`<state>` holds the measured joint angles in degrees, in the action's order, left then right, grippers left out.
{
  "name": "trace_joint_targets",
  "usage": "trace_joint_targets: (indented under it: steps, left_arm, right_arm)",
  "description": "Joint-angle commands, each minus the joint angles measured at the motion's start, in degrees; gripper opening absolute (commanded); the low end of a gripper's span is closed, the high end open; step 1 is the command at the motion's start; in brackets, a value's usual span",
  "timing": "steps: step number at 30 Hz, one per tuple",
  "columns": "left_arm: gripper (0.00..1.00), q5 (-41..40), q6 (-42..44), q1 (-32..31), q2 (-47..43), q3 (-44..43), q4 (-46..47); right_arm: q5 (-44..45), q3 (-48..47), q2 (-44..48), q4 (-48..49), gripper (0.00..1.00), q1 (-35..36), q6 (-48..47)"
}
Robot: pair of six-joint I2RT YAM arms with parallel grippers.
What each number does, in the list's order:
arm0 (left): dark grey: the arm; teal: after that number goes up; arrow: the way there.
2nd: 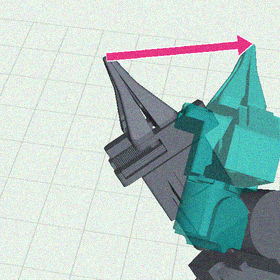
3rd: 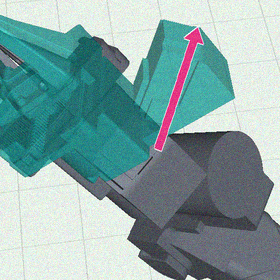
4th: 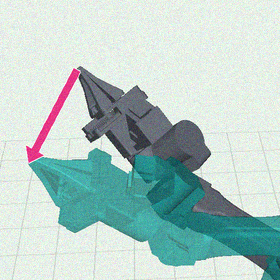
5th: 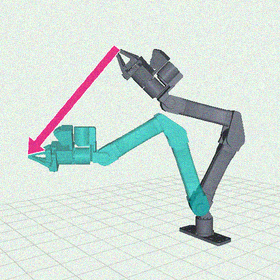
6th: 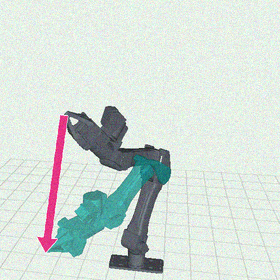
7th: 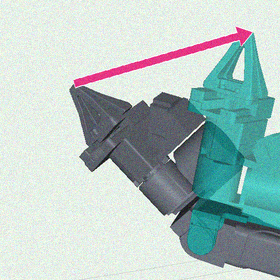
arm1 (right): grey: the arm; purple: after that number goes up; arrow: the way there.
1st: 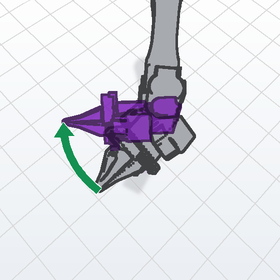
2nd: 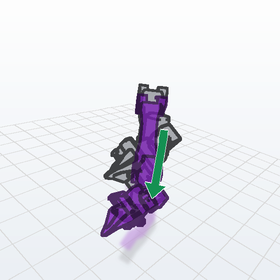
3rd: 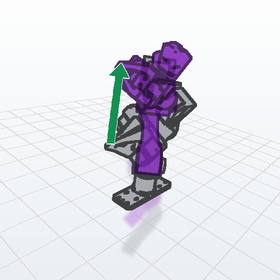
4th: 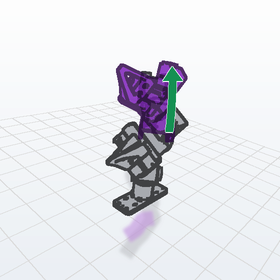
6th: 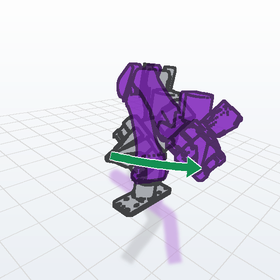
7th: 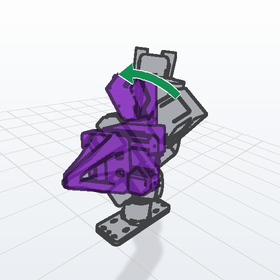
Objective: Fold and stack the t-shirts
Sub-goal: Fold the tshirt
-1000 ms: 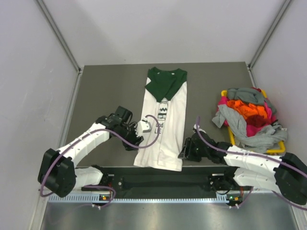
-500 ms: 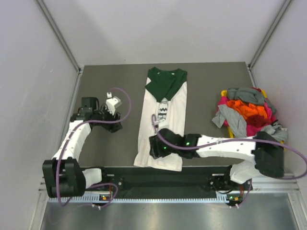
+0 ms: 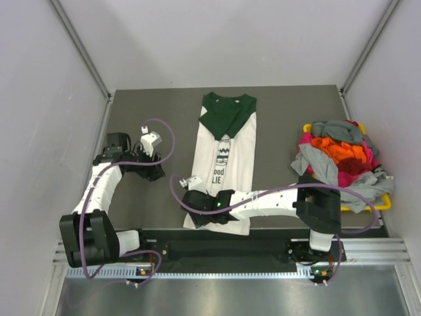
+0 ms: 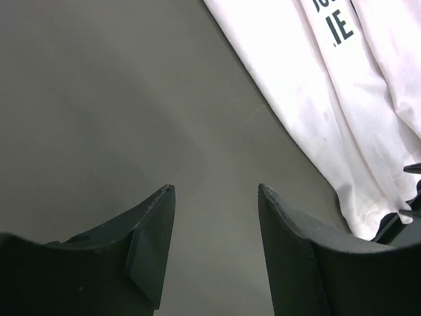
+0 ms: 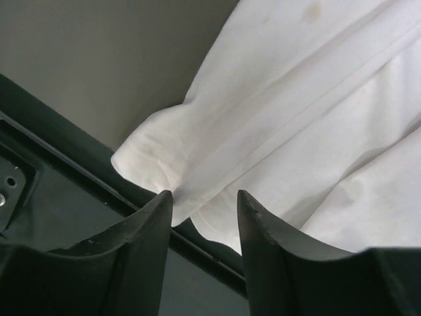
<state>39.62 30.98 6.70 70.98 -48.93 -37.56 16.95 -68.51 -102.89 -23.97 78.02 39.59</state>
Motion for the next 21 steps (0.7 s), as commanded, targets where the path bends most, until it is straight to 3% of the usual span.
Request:
trace_joint_targets:
  steps: [1,4,7,9,12,14,21]
  left_arm:
    - [0.59,2.92,1.63,0.16,-0.85,-0.73,-0.41]
    - [0.59,2.66,1.80,0.16,-0.41,-1.00,-0.49]
    - [0.59,2.75,2.42,0.16,0.03,-0.65,-0.58]
    - [0.59,2.75,2.77,0.16,0.30,-0.64,-0.76]
    - [0.59,2.66,3.03,0.07,0.12,-0.82,-0.76]
    - [0.59,3.10,3.55,0.16,-0.05,-0.82,-0.93]
    - [0.59,6.35,8.04,-2.21,-1.19,-0.82,-4.27]
  right_arm:
    - [2.04,-2.50,-2.22,-3.45,0.43,0.73,2.59]
    - [1.68,-2.07,-2.93,-2.93,0.40,0.56,4.43]
    - [1.51,-2.06,-1.97,-2.23,0.47,0.47,4.18]
    - [1.77,-2.50,-1.70,-3.36,0.44,0.38,4.44]
    - [1.51,1.86,-0.65,-4.08,0.31,-0.76,7.86]
    - [0.81,4.69,1.54,-2.84,0.30,-0.94,10.76]
    - [-0.78,10.22,6.56,-0.74,0.36,-1.46,14.19]
